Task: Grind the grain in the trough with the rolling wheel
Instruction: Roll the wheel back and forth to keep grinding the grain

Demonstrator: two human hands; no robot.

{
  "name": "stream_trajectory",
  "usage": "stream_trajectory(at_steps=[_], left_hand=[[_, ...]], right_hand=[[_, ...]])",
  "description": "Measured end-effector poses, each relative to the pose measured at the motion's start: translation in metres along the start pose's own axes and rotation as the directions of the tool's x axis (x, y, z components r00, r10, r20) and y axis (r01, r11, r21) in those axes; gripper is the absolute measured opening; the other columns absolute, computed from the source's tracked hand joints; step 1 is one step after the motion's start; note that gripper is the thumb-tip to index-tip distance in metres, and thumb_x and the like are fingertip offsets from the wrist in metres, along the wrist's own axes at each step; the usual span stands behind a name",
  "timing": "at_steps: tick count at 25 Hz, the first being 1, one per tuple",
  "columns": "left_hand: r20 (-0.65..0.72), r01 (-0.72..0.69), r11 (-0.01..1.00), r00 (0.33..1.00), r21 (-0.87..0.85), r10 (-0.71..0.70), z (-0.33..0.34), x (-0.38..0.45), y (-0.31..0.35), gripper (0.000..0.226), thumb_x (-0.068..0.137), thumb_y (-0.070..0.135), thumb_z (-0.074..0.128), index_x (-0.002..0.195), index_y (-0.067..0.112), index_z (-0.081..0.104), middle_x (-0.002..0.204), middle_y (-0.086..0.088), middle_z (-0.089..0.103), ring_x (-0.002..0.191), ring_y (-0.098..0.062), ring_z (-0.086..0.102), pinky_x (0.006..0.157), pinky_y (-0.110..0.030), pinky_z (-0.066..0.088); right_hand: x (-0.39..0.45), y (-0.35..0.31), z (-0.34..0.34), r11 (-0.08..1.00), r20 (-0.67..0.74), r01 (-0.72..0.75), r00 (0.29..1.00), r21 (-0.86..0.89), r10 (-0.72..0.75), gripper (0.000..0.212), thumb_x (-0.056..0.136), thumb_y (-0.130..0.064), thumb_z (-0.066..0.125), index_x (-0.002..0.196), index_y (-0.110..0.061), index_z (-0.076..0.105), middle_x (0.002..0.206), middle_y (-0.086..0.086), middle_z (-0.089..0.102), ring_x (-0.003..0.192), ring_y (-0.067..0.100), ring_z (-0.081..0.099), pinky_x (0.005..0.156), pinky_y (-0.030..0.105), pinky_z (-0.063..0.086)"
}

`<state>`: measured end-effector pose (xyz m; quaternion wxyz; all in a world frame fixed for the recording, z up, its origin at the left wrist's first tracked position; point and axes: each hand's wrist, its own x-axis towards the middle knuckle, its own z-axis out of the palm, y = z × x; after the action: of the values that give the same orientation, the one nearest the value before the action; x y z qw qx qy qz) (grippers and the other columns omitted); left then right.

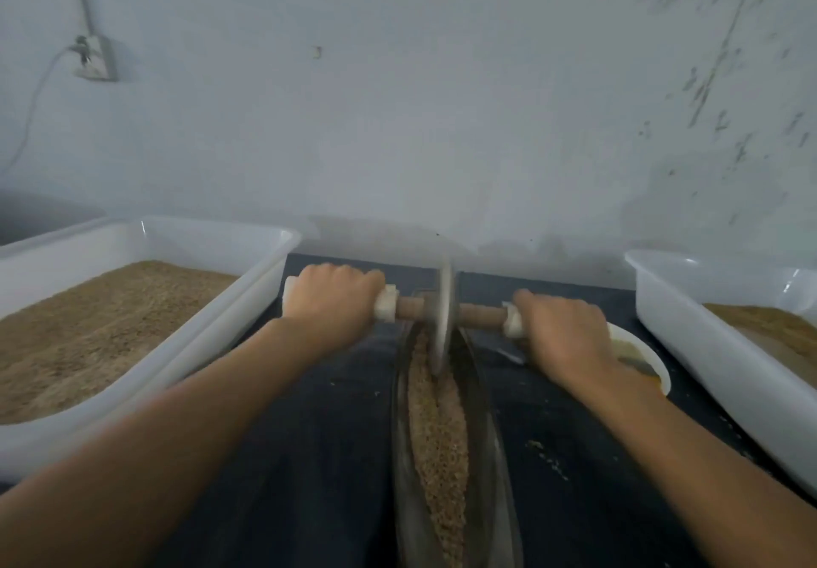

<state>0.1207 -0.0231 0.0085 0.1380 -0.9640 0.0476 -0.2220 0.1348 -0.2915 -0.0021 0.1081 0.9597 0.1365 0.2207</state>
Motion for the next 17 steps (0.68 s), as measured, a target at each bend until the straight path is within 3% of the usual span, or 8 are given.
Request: stream_trajectory(at_steps=[3,7,10,11,12,14,16,17], left_hand=[[-0.045,0.02,0.999,0.999,-0.033,-0.021,0.006,0.014,-0.003,0.011,0.085,0.035,0.055,0.09,0.027,0.049,0.092,-0.001,0.067,0.082,-0.029,0.063,0.063,-0.033,0.04],[-0.078,-0.064,0.992,0.995,-0.107,0.056,-0.007,-0.073,0.008,0.036,0.072,0.039,0.07,0.077,0.029,0.036,0.068,0.007,0.055,0.057,-0.018,0.053,0.052,-0.029,0.03],[-0.315,-0.246,0.961,0.929,-0.127,0.196,-0.04,-0.141,0.007,0.049,0.044,0.024,0.083,0.067,0.026,0.04,0.053,0.008,0.039,0.041,-0.017,0.04,0.048,-0.025,0.021],[-0.35,-0.27,0.954,0.912,-0.127,0.212,-0.046,-0.153,0.003,0.048,0.044,0.02,0.081,0.066,0.025,0.039,0.052,0.008,0.037,0.04,-0.019,0.039,0.048,-0.025,0.02],[-0.325,-0.277,0.953,0.919,-0.125,0.224,-0.049,-0.157,0.001,0.046,0.044,0.017,0.078,0.066,0.025,0.038,0.052,0.007,0.036,0.04,-0.02,0.039,0.048,-0.026,0.02],[-0.136,-0.243,0.962,0.965,-0.128,0.226,-0.047,-0.143,0.003,0.046,0.045,0.022,0.078,0.069,0.027,0.039,0.054,0.008,0.041,0.043,-0.019,0.045,0.046,-0.026,0.022],[-0.004,-0.152,0.987,0.988,-0.052,0.152,-0.026,-0.102,0.006,0.038,0.066,0.038,0.073,0.08,0.032,0.038,0.069,0.009,0.055,0.059,-0.016,0.056,0.05,-0.029,0.036],[0.033,-0.074,0.996,0.997,-0.046,0.076,-0.016,-0.074,0.005,0.029,0.077,0.043,0.065,0.085,0.032,0.039,0.08,0.008,0.06,0.07,-0.017,0.06,0.057,-0.031,0.042]], right_hand=[[0.032,0.002,0.005,1.0,-0.008,-0.008,1.0,0.001,0.008,0.019,0.088,-0.042,0.054,0.094,-0.024,0.051,0.088,0.004,0.066,0.077,0.032,0.062,0.063,0.036,0.048],[-0.05,0.007,-0.013,0.99,0.037,0.141,0.989,0.015,-0.141,0.035,0.074,-0.041,0.066,0.077,-0.032,0.033,0.063,-0.009,0.049,0.058,0.019,0.052,0.048,0.032,0.034],[-0.111,0.008,-0.049,0.967,-0.111,0.233,0.969,0.101,-0.222,0.046,0.045,-0.038,0.08,0.064,-0.032,0.039,0.049,-0.012,0.038,0.039,0.011,0.042,0.04,0.024,0.027],[-0.12,0.009,-0.057,0.973,-0.067,0.22,0.974,0.068,-0.215,0.043,0.045,-0.041,0.078,0.063,-0.033,0.04,0.049,-0.013,0.037,0.038,0.007,0.037,0.04,0.022,0.025],[-0.124,0.009,-0.06,0.978,-0.002,0.202,0.979,0.053,-0.202,0.038,0.046,-0.043,0.075,0.062,-0.035,0.041,0.049,-0.016,0.036,0.039,0.005,0.03,0.04,0.02,0.021],[-0.117,0.008,-0.054,0.977,-0.007,0.195,0.981,0.087,-0.195,0.042,0.039,-0.037,0.077,0.059,-0.033,0.04,0.047,-0.017,0.029,0.041,0.007,0.02,0.043,0.016,0.009],[-0.087,0.006,-0.032,0.987,0.04,0.162,0.986,-0.015,-0.162,0.045,0.056,-0.035,0.078,0.069,-0.033,0.035,0.052,-0.014,0.029,0.043,0.009,0.025,0.043,0.023,0.014],[-0.064,0.006,-0.018,0.992,-0.004,0.121,0.993,-0.047,-0.121,0.039,0.068,-0.035,0.073,0.074,-0.033,0.035,0.056,-0.013,0.035,0.046,0.01,0.033,0.044,0.026,0.019]])
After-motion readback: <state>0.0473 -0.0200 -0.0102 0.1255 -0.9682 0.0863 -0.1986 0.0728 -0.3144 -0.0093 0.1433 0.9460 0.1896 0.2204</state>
